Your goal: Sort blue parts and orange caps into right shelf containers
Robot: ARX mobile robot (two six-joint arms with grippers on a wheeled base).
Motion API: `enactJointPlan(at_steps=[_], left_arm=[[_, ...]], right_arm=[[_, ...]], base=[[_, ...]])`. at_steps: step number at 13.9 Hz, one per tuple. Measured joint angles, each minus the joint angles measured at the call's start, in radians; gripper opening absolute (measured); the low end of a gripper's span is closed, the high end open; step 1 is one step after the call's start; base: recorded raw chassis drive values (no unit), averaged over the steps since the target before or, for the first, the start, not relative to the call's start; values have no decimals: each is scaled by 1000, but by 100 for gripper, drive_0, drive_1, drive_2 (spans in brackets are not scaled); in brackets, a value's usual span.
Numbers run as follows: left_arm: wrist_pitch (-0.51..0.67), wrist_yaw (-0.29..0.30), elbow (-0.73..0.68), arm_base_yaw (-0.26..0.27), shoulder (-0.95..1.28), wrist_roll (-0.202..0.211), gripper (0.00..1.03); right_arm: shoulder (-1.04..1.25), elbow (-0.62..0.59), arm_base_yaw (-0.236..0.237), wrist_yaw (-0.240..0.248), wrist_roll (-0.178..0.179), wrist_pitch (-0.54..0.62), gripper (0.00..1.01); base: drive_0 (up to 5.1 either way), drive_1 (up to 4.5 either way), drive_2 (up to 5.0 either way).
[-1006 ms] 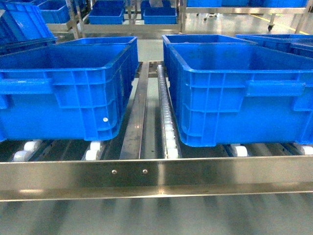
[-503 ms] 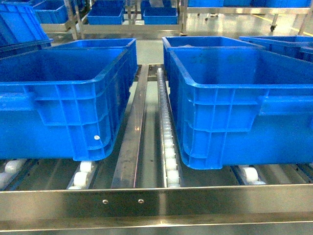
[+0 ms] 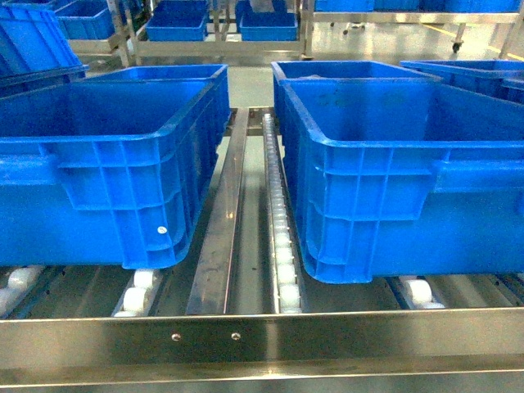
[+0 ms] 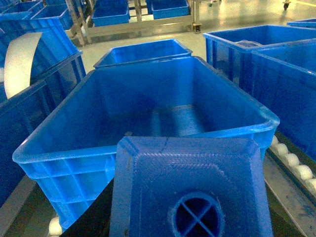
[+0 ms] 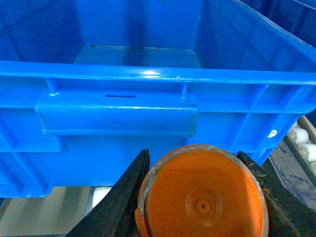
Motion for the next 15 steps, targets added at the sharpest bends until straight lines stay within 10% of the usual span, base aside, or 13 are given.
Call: enactJointPlan(at_steps=[15], left_arm=[[0,0,0,0,0,0,44]], right_arm=[[0,0,0,0,0,0,43]], base=[[0,0,0]])
